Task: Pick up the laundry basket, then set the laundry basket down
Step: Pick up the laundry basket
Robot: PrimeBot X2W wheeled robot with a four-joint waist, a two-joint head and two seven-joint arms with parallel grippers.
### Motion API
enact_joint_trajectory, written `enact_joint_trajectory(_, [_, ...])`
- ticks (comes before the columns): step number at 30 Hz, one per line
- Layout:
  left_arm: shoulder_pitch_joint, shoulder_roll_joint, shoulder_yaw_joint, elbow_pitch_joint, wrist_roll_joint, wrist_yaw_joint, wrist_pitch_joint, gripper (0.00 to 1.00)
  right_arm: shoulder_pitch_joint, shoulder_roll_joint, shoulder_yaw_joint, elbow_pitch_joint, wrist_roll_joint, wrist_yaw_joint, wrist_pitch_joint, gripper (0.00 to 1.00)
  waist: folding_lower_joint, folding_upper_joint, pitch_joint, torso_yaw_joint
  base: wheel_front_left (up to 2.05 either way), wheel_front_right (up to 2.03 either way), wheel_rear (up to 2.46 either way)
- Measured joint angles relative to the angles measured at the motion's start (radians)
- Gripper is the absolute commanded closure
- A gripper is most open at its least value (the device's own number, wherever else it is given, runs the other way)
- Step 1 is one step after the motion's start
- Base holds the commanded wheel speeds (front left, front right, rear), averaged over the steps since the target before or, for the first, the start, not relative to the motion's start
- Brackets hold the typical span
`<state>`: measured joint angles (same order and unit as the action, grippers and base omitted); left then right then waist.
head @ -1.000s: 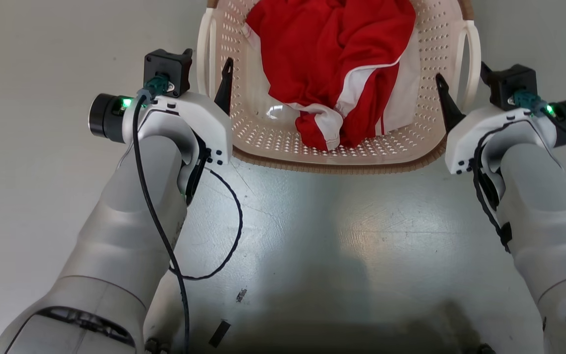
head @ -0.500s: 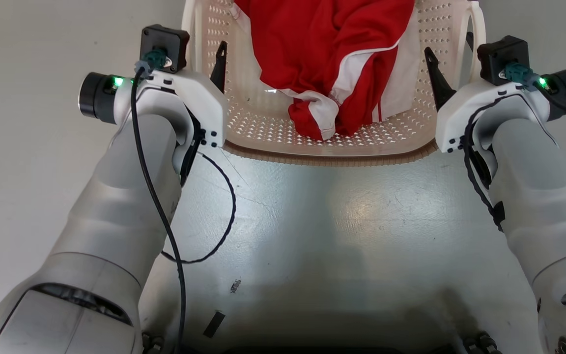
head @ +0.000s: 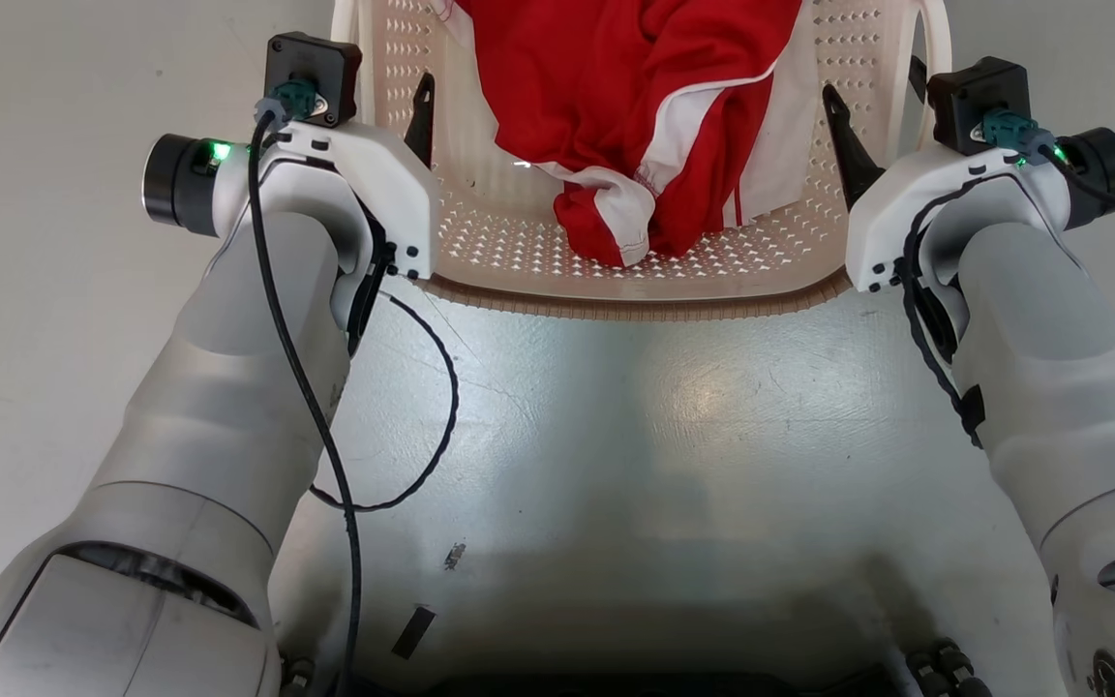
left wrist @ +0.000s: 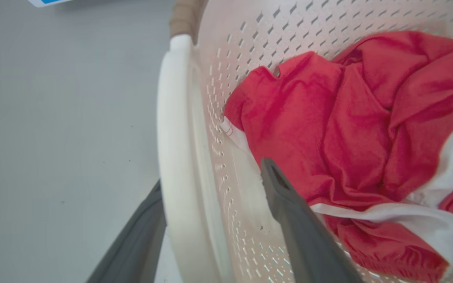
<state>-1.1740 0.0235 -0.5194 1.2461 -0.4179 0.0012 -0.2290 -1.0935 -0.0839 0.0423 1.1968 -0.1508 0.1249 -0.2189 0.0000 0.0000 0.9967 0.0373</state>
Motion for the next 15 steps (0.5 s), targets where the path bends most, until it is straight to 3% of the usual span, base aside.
enact_joint_trajectory(15, [-0.01, 0.0, -0.019, 0.022, -0.022, 0.0, -0.009, 0.0, -0.018, 0.001, 0.0, 0.016, 0.012, 0.004, -0.011, 0.0, 0.0, 0.0, 0.011, 0.0, 0.0, 0.0, 0.0])
